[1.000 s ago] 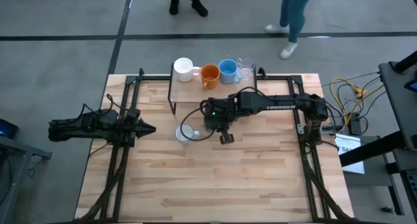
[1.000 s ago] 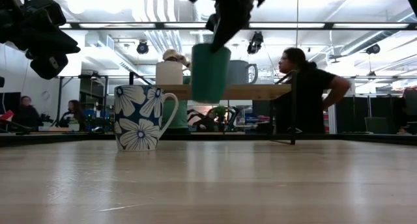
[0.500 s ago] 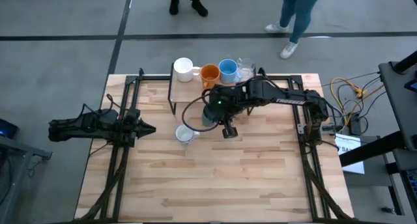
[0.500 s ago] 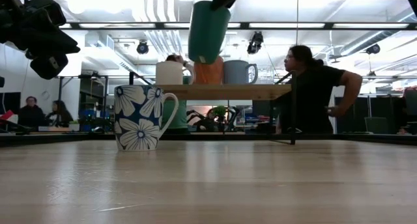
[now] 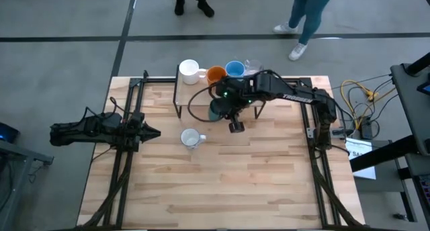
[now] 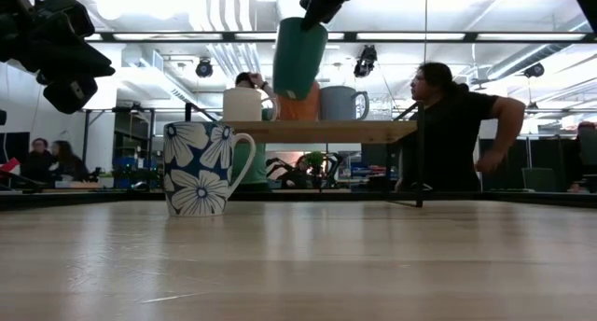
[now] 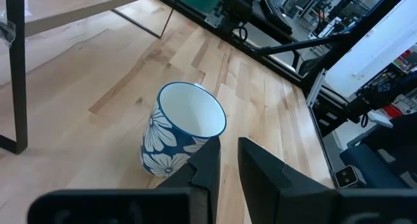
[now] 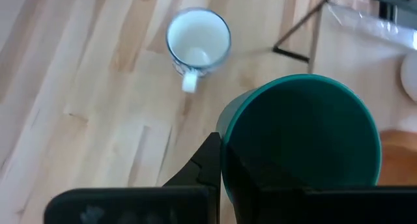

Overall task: Stack small to large cups/mugs on shelf
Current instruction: Put the green cup on the shelf

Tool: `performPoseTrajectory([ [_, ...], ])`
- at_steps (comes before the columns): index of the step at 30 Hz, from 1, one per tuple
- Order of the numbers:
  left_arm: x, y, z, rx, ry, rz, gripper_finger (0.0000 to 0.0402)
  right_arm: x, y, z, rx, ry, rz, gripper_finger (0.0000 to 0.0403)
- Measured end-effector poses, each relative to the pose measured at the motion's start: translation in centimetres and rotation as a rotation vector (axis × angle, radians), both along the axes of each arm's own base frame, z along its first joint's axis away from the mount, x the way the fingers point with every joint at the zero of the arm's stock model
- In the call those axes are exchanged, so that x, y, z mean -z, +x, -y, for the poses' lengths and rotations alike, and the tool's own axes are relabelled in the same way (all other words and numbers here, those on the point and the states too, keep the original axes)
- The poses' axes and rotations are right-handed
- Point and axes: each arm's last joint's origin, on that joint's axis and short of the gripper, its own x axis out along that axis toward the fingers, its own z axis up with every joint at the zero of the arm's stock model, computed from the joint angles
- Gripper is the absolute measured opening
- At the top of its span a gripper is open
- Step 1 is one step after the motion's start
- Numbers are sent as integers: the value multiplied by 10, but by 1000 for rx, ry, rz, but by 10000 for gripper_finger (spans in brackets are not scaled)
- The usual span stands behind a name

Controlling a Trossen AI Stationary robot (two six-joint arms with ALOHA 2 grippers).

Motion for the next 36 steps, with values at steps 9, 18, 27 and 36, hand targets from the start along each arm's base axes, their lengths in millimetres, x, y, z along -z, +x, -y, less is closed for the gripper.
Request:
performPoseTrajectory([
  [9,0,0,0,0,0,-1,40,0,-8,23,63,0,-43,8],
  [18,0,0,0,-1,0,-1,40,3,-15,32,90,-45,-117,8],
  [27,0,0,0,0,0,-1,40,4,-20,42,101,-58,-149,8],
  [36,0,0,0,0,0,-2,40,4,-26,60,124,-66,-161,8],
])
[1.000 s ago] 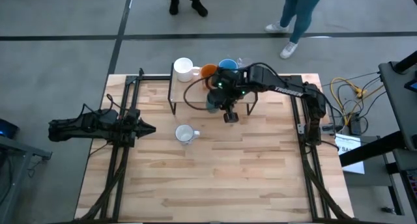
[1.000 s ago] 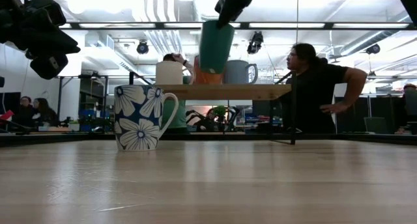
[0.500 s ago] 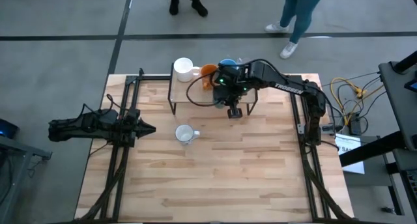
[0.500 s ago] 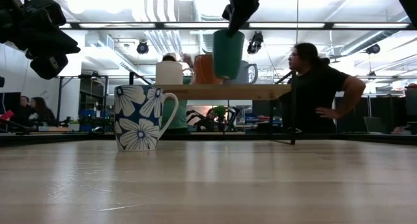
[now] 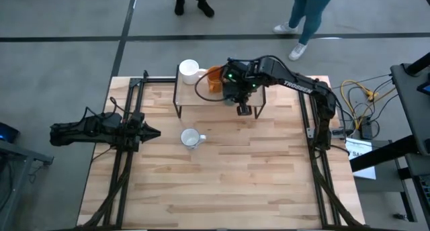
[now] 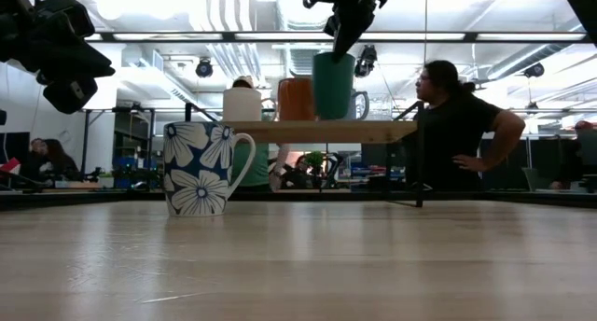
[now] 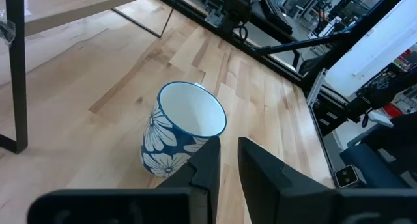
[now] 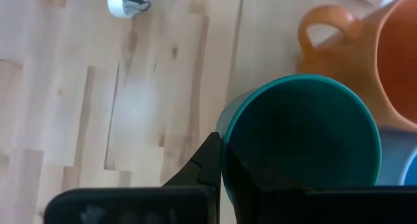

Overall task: Stack small to large cups/mugs on shelf
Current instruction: Put the green cup on the shelf

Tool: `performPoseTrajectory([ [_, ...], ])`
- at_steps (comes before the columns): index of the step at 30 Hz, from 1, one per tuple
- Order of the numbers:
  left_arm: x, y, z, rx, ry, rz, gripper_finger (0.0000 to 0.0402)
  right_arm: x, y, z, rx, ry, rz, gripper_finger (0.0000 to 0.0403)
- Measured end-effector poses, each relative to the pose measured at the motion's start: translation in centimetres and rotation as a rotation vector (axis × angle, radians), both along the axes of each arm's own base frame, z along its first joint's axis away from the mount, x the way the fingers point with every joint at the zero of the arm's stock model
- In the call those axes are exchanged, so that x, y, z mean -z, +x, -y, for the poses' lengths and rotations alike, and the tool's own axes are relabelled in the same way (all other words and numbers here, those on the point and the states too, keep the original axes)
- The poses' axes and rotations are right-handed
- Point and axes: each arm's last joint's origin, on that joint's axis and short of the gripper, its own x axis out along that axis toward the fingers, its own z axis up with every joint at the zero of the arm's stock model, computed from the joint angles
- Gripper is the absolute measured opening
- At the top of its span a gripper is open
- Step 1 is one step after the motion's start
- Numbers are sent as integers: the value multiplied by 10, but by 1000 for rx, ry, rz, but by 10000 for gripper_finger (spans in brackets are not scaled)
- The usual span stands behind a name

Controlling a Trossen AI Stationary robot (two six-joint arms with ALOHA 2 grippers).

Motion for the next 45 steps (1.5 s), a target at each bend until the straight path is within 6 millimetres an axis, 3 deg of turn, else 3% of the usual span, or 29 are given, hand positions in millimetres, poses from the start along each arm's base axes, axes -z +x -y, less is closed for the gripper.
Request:
performPoseTrajectory([
  [15,0,0,0,0,0,-1,40,1,-6,15,8,-8,-19,8],
  [45,0,0,0,1,1,-2,40,1,-6,20,25,4,-2,8],
])
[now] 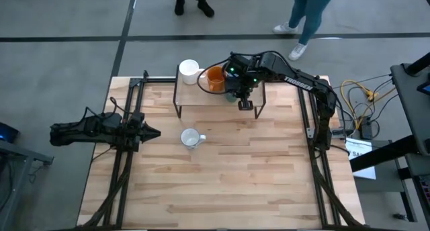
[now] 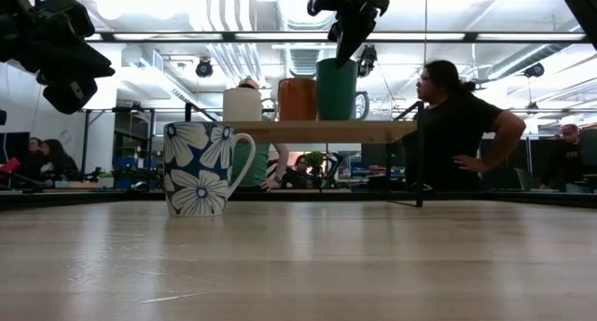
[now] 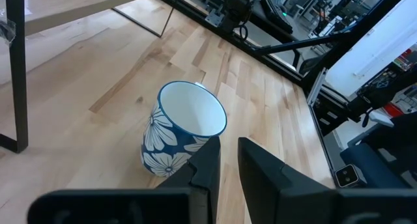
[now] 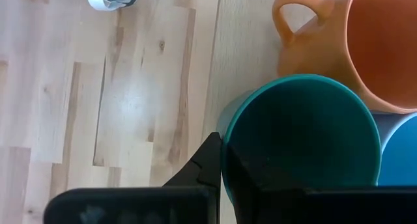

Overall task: Stack small to large cups/mugs on shelf
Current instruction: Put the green cup on the shelf

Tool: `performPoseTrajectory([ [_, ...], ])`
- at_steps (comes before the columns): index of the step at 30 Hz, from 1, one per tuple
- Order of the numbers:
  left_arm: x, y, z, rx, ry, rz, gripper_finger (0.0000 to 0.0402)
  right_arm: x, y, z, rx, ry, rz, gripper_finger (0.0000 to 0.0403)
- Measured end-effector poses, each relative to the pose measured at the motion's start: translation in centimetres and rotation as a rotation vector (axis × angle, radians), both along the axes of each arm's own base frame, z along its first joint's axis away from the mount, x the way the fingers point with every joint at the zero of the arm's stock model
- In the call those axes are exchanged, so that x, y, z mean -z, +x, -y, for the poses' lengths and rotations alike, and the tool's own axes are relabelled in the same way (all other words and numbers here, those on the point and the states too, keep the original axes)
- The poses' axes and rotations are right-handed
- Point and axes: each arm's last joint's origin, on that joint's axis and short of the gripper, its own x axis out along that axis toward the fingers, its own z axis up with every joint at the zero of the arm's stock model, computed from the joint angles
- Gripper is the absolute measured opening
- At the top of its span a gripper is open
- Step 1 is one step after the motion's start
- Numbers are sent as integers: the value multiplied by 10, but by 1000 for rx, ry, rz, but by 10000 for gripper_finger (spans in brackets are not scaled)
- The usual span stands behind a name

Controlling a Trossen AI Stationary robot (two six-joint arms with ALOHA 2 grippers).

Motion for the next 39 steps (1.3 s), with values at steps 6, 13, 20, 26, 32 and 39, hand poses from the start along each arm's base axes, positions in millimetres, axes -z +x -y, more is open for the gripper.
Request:
performPoseTrajectory([
  [6,0,0,0,0,0,0,40,2,0,1,1,6,-6,8],
  [13,0,0,0,-1,0,0,40,5,0,2,-1,9,-16,8],
  [20,0,0,0,-1,0,0,40,7,2,2,-2,5,-7,8],
  [26,0,0,0,-1,0,0,40,7,2,3,-2,4,-5,8],
  [32,0,0,0,-1,0,-1,40,7,1,4,7,16,-2,8],
  [39,0,0,0,-1,0,-1,40,7,1,4,15,21,-1,8],
])
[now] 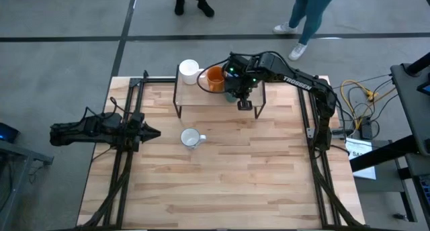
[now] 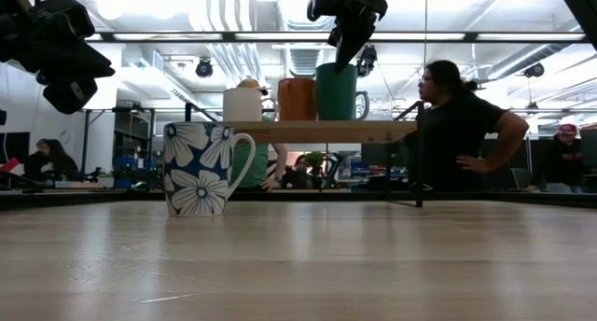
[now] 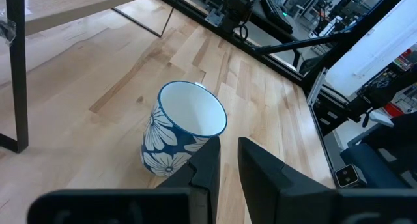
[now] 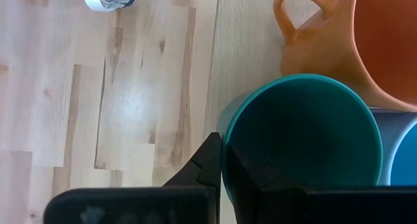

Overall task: Stack small to large cups/mugs on shelf
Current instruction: Put the green cup on the shelf

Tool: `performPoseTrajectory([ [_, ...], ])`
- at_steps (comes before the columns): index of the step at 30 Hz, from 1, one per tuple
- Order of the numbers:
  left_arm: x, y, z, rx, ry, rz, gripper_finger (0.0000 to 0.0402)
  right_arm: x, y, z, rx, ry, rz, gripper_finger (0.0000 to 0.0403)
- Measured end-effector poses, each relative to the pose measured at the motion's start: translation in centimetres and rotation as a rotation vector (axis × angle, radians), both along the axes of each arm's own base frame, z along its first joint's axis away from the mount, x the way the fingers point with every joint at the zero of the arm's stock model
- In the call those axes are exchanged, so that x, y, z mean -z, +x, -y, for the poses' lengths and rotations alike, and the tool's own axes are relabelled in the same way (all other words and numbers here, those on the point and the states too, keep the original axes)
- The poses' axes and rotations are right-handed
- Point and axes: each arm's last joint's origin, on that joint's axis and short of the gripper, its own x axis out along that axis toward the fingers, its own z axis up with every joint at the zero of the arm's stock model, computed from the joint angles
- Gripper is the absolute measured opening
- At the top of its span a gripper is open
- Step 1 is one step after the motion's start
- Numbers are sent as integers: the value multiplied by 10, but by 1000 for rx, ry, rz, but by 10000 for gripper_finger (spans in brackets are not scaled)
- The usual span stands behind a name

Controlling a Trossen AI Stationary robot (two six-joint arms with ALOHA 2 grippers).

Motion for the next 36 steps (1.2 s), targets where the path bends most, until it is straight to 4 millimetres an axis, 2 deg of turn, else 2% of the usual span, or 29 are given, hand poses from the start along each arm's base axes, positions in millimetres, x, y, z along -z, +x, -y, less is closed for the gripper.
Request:
performPoseTrajectory([
  [31,0,0,0,1,0,0,40,2,1,3,15,9,16,9],
  [36,0,0,0,1,1,0,40,2,2,3,18,10,16,19],
])
